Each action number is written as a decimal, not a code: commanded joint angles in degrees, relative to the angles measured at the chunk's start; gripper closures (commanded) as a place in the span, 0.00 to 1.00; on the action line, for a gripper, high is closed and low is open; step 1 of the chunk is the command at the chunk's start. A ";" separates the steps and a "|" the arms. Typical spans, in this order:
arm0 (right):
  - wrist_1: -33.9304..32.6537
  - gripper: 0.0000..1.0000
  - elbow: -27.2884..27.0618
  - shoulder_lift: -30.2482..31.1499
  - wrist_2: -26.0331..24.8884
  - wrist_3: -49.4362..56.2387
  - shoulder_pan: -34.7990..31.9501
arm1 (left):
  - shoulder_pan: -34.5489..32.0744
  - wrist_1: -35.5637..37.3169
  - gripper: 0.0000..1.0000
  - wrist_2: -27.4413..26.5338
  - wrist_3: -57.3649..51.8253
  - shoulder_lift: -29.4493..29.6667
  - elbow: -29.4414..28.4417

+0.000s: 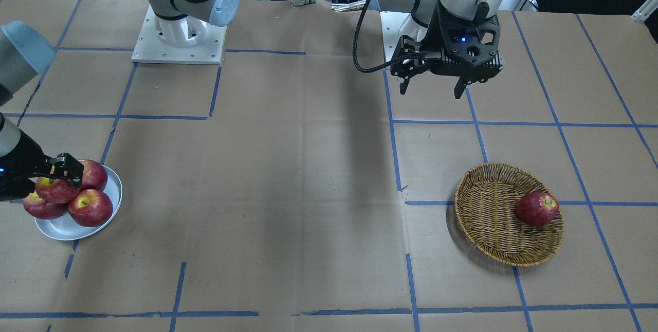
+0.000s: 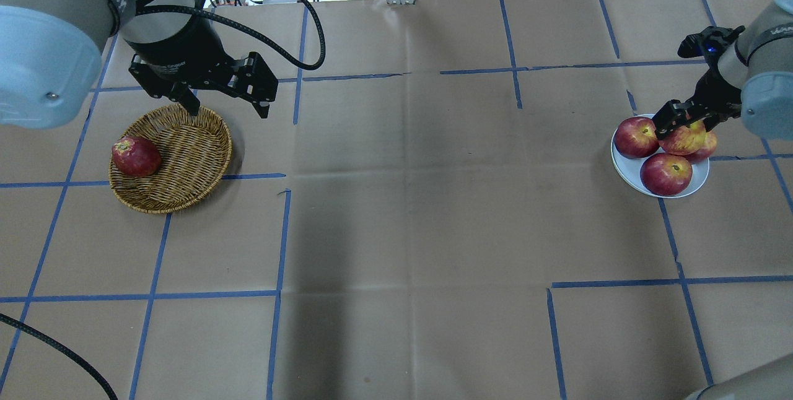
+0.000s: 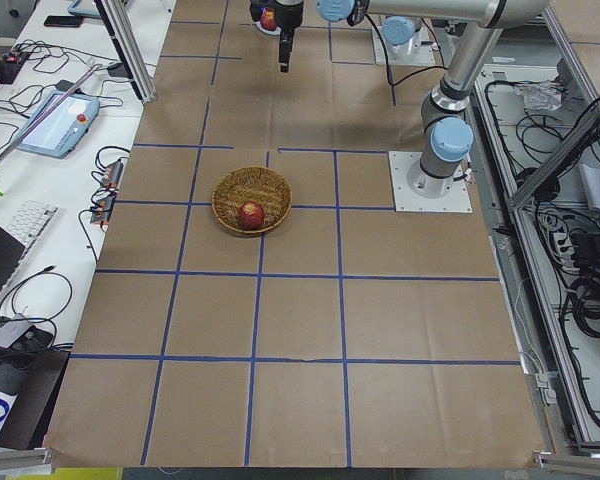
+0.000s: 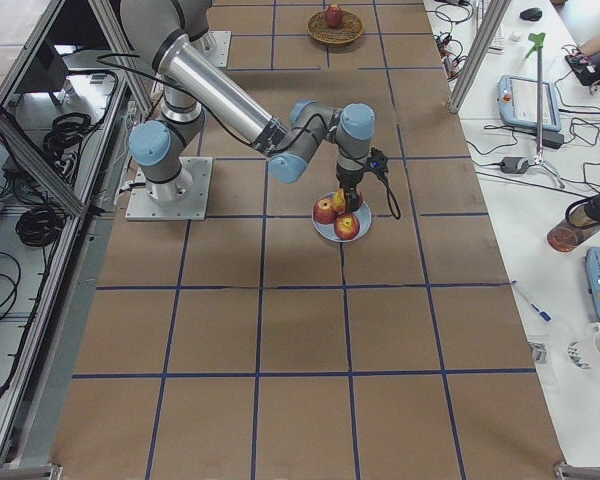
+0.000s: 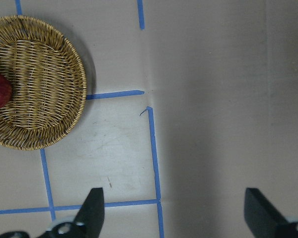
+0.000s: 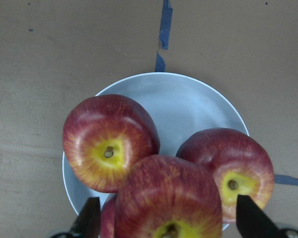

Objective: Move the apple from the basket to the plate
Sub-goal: 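Open the right gripper and raise it off the plate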

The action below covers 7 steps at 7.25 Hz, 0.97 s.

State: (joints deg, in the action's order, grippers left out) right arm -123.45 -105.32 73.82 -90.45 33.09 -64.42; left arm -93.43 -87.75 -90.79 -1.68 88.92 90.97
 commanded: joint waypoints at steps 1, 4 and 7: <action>2.67 0.00 1.77 1.84 0.10 -0.39 -0.09 | 0.00 -0.05 0.01 0.00 0.01 0.03 0.00; 26.25 0.00 11.25 11.32 0.54 -3.02 -4.37 | -0.09 0.04 0.01 0.00 0.01 -0.06 0.18; 33.60 0.00 11.54 18.71 0.62 -10.38 -14.38 | -0.09 -0.05 0.01 -0.09 -0.08 -0.06 0.18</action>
State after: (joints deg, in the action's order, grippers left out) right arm -92.81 -93.94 89.91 -89.89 25.90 -74.91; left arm -93.51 -87.77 -90.81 -1.69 88.87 91.14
